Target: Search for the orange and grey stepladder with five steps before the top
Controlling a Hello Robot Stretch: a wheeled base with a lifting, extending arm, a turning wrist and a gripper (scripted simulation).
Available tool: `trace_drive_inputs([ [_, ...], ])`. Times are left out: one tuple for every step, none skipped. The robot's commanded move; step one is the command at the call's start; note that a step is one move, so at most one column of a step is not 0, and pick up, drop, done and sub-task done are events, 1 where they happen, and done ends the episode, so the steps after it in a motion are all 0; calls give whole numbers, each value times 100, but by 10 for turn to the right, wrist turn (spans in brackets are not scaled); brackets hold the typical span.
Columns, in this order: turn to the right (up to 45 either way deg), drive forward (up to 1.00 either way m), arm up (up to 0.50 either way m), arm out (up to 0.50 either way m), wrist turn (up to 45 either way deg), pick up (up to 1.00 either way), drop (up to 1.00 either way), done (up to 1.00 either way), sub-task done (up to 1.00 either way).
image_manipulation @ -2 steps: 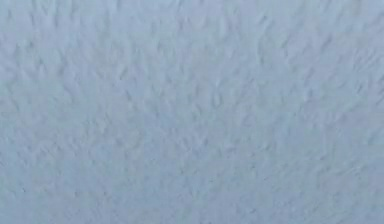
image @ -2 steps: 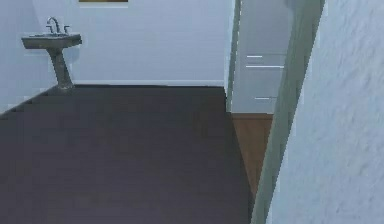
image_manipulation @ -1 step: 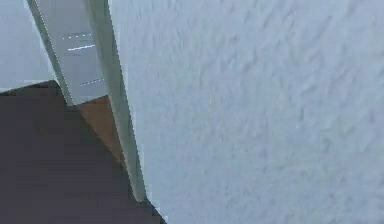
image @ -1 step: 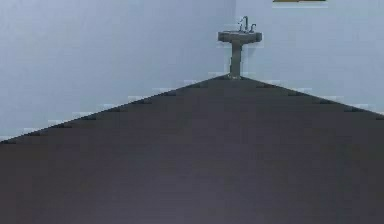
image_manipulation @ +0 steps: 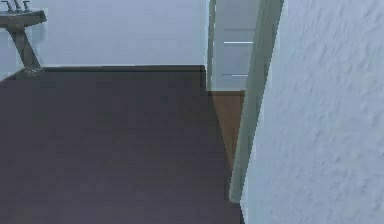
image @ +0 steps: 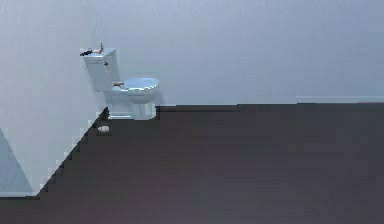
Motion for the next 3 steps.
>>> trace_drive_inputs([
  [0,15,0,0,0,0,0,0,0],
  [450,0,0,0,0,0,0,0,0],
  [390,0,0,0,0,0,0,0,0],
])
